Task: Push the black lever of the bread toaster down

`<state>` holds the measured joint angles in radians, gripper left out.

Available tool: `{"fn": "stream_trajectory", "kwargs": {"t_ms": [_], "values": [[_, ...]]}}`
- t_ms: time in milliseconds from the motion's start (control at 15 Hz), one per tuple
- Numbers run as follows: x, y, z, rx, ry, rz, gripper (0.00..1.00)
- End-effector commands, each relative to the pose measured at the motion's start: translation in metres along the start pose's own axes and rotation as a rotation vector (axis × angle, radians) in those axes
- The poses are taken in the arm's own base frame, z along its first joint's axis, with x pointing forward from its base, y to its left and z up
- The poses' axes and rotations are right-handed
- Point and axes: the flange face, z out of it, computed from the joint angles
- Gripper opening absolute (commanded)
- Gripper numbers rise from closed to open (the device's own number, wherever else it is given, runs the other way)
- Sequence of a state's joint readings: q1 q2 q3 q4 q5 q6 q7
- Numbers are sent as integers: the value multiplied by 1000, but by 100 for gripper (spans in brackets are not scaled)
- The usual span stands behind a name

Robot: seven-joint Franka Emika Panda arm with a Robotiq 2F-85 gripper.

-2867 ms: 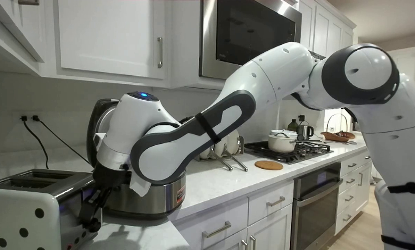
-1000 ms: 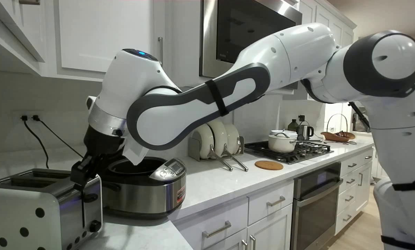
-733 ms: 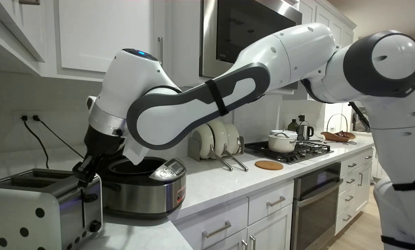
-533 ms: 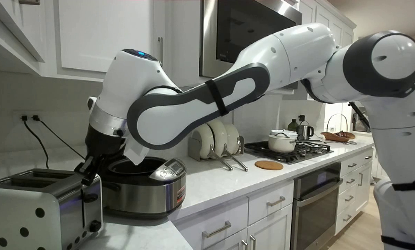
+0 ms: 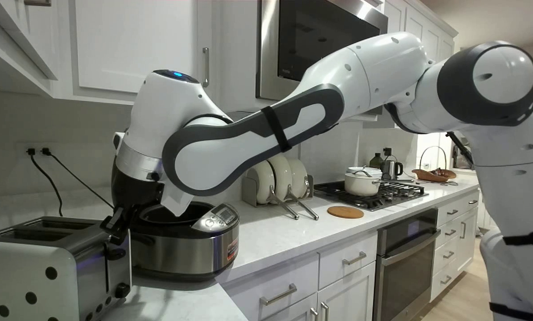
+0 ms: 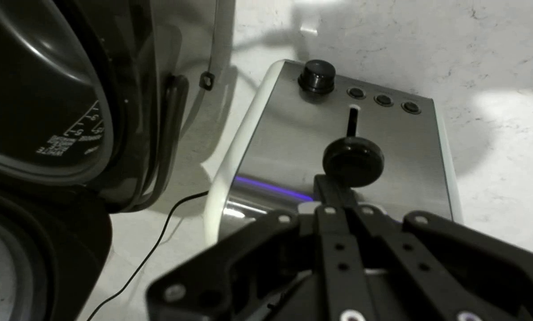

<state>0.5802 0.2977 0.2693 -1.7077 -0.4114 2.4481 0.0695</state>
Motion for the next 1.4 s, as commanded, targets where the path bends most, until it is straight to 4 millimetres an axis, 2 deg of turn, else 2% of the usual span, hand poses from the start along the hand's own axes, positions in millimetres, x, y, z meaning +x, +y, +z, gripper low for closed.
{"fn": "stream_trajectory", "kwargs": {"t_ms": [0, 1333], "values": [[-1, 0, 9, 12, -32, 18, 0], [-20, -3, 65, 129, -117, 87, 0]]}}
